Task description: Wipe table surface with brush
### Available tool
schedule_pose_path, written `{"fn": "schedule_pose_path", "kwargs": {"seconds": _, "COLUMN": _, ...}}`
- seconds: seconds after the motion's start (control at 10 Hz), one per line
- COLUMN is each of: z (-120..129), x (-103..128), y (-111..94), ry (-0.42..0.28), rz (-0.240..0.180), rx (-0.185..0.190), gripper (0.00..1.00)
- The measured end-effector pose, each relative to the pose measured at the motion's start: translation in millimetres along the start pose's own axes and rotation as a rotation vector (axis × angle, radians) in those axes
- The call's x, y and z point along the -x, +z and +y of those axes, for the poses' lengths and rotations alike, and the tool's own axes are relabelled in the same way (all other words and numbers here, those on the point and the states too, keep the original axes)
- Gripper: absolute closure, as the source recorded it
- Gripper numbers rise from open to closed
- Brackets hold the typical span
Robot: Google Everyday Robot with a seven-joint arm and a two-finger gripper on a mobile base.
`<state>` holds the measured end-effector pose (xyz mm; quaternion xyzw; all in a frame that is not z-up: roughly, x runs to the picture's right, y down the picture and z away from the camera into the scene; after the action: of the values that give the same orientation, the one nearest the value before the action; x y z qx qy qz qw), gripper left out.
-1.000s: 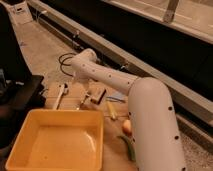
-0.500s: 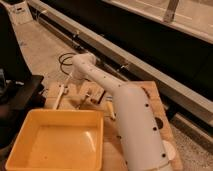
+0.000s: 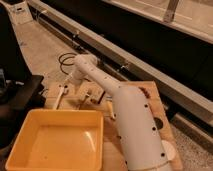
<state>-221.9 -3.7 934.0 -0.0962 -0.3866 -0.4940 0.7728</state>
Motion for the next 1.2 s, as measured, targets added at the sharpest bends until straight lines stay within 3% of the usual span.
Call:
{"fn": "schedule_pose_path", "kwargs": {"seconds": 0.2, "z": -12, "x": 18, "y": 7, "ry": -0.071, "rz": 0.027, "rx": 0.041, "gripper": 0.38}}
{"fn": "schedule_pose_path", "kwargs": {"seconds": 0.6, "z": -28, "x": 39, "y": 23, "ry": -0.18, "rz": 0.02, "rx": 0.061, "gripper": 0.38}}
{"fn": "schedule_pose_path", "kwargs": {"seconds": 0.9, "z": -28, "x": 46, "y": 43, "ry": -0.197, "rz": -0.001, "rx": 0.111, "gripper": 0.38}}
{"fn": "schedule_pose_path", "kwargs": {"seconds": 1.2, "z": -19, "x": 43, "y": 68, "ry": -0.178, "rz": -0.038, "rx": 0.13, "gripper": 0.38}}
